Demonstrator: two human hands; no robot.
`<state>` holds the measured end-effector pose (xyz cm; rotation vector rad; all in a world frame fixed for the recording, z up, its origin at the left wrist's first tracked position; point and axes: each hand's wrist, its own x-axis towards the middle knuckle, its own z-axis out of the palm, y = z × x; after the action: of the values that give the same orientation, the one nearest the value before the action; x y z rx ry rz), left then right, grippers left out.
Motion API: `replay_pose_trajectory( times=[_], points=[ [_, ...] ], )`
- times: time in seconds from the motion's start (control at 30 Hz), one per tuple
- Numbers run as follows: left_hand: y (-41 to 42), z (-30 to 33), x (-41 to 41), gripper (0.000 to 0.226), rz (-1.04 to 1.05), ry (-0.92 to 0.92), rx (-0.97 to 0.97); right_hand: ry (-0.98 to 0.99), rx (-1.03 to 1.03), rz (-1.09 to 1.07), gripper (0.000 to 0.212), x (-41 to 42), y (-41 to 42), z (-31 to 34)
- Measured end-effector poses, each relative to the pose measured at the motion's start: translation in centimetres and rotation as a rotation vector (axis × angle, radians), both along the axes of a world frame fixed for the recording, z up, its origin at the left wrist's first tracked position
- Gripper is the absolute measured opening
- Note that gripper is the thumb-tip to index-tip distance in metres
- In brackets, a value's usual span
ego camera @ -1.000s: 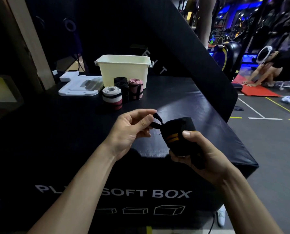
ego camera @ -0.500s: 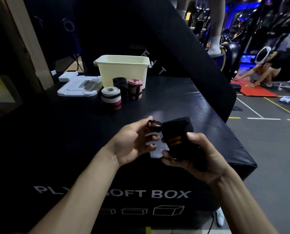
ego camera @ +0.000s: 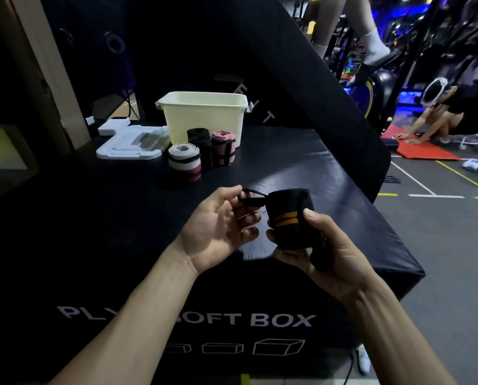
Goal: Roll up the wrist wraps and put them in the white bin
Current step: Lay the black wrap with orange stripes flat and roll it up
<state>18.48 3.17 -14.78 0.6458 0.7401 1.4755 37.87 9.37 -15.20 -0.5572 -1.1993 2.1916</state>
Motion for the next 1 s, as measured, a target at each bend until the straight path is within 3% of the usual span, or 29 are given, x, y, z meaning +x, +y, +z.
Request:
replay_pose_trajectory(
  times=[0.17, 0.27, 0.37, 0.5, 0.6, 0.7, 0.83, 1.0],
  points=[
    [0.5, -0.8, 0.4, 0.026, 0.087, 0.197, 0.051, 0.032, -0.017, -0.013, 0.065, 0.1, 0.1, -0.1],
    [0.9, -1.2, 0.9, 0.045, 0.154, 0.349, 0.050, 0.028, -0.032, 0.032, 0.048, -0.1, 0.0, -0.2],
    [1.1, -1.4, 1.4, 0.031, 0.221, 0.408, 0.069, 0.091, -0.045, 0.083, 0.060, -0.4, 0.1, -0.4],
    [1.3, -1.7, 1.8, 0.008, 0.249, 0.443, 0.081, 0.137, -0.048, 0.177, 0.059, -0.6, -0.3, -0.2],
    [1.4, -2.1, 2.2, 0.016, 0.293, 0.479, 0.096, 0.167, -0.097, 0.216, 0.059, -0.5, -0.4, -0.2],
    [1.5, -2.3, 2.6, 0.018, 0.384, 0.486, 0.127, 0.077, -0.004, 0.180, 0.062, -0.3, -0.1, -0.1],
    [1.3, -1.7, 3.3, 0.020, 0.436, 0.415, 0.116, -0.079, 0.161, 0.070, 0.086, -0.1, 0.7, 0.0],
    [2.0, -2.1, 3.3, 0.010, 0.569, 0.399, 0.091, -0.185, 0.295, -0.045, 0.052, -0.3, 0.5, 0.0]
  ],
)
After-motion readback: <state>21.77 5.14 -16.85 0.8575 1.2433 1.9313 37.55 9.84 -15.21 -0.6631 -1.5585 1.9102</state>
